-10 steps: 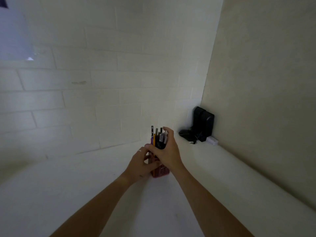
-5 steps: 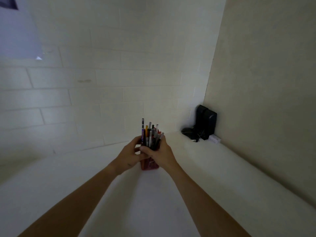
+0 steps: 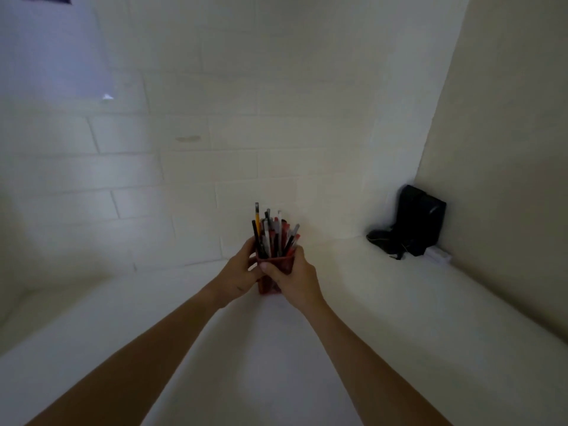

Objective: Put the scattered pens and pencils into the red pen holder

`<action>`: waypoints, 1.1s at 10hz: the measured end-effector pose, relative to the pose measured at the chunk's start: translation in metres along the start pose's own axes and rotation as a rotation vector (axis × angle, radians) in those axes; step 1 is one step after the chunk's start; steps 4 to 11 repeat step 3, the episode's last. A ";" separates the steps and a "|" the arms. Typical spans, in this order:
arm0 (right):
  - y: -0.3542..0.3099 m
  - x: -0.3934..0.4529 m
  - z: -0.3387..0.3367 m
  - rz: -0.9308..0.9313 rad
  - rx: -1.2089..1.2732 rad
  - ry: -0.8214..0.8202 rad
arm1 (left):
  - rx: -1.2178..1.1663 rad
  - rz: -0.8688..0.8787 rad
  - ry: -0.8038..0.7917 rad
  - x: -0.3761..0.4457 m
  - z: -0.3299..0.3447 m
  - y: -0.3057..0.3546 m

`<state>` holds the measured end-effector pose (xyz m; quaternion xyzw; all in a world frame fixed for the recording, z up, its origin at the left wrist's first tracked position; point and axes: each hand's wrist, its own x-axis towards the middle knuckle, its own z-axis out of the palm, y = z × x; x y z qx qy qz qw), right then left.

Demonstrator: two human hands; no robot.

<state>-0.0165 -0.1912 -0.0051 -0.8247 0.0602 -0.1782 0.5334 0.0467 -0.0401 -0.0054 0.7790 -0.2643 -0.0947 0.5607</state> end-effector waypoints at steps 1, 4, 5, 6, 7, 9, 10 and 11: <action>0.006 -0.007 0.001 -0.006 -0.012 -0.008 | 0.082 0.072 0.004 -0.004 0.003 -0.004; -0.015 -0.008 -0.006 0.052 -0.052 -0.048 | 0.167 0.013 -0.053 -0.009 -0.002 0.030; -0.015 -0.008 -0.006 0.052 -0.052 -0.048 | 0.167 0.013 -0.053 -0.009 -0.002 0.030; -0.015 -0.008 -0.006 0.052 -0.052 -0.048 | 0.167 0.013 -0.053 -0.009 -0.002 0.030; -0.015 -0.008 -0.006 0.052 -0.052 -0.048 | 0.167 0.013 -0.053 -0.009 -0.002 0.030; -0.015 -0.008 -0.006 0.052 -0.052 -0.048 | 0.167 0.013 -0.053 -0.009 -0.002 0.030; -0.015 -0.008 -0.006 0.052 -0.052 -0.048 | 0.167 0.013 -0.053 -0.009 -0.002 0.030; -0.015 -0.008 -0.006 0.052 -0.052 -0.048 | 0.167 0.013 -0.053 -0.009 -0.002 0.030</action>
